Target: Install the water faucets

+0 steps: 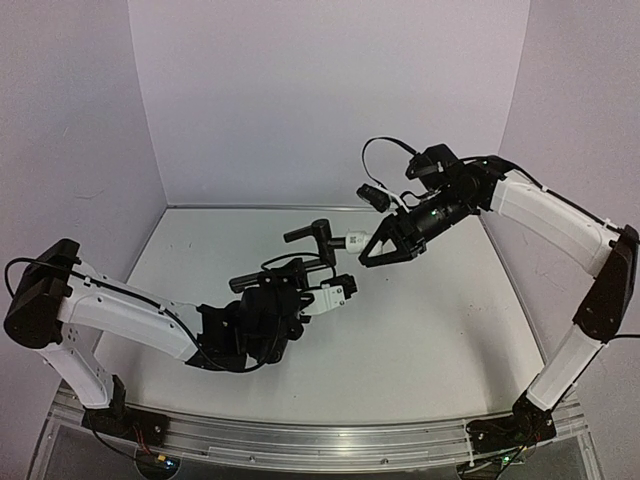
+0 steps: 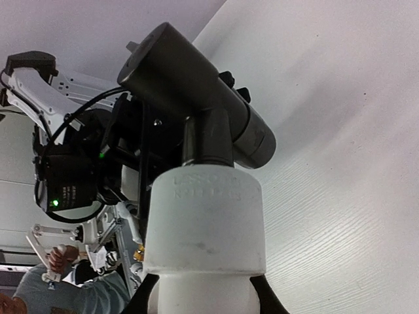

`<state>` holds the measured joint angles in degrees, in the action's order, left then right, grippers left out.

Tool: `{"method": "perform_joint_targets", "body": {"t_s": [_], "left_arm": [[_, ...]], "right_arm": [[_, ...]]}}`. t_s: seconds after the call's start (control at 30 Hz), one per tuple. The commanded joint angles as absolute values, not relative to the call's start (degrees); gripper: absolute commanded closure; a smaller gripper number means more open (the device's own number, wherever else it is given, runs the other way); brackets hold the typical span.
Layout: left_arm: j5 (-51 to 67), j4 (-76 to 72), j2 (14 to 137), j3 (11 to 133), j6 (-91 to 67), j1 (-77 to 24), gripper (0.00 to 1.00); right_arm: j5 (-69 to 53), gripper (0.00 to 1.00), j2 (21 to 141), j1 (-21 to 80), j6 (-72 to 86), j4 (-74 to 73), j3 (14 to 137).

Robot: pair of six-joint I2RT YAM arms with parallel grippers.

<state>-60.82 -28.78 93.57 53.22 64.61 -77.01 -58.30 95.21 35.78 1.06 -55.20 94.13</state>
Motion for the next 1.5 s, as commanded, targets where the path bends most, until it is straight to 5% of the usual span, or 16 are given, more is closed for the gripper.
{"method": "perform_joint_targets", "body": {"t_s": [0.0, 0.07, 0.17, 0.43, 0.9, 1.2, 1.47], "left_arm": [[-52.75, -36.06, 94.95, 55.69, 72.69, -80.61, 1.0], [-52.03, -30.87, 94.07, 56.62, 68.72, -80.59, 1.0], [-50.64, -23.72, 92.25, 58.03, 61.84, -80.47, 1.0], [-44.18, -7.04, 86.65, 60.58, 45.7, -80.02, 1.0], [-20.91, 18.21, 78.23, 66.8, 19.41, -72.63, 1.0], [5.73, 24.86, 74.81, 69.53, 13.14, -67.47, 1.0], [16.55, 29.64, 77.41, 73.08, 11.31, -66.56, 1.0]], "right_arm": [[-67.76, 0.71, 96.55, 35.56, 5.11, -45.36, 95.55], [-68.3, 0.64, 96.14, 35.52, 3.53, -45.62, 97.05], [-69.2, 0.37, 95.04, 35.51, 1.76, -45.76, 97.58], [-56.45, 0.18, 93.26, 35.32, -16.17, -52.98, 97.63], [-39.25, 0.11, 80.56, 34.91, -61.27, -51.43, 97.73], [-36.1, 0.14, 68.34, 36.02, -97.45, -46.23, 82.48], [-38.32, 0.2, 63.02, 38.02, -118.55, -37.07, 72.98]]}}
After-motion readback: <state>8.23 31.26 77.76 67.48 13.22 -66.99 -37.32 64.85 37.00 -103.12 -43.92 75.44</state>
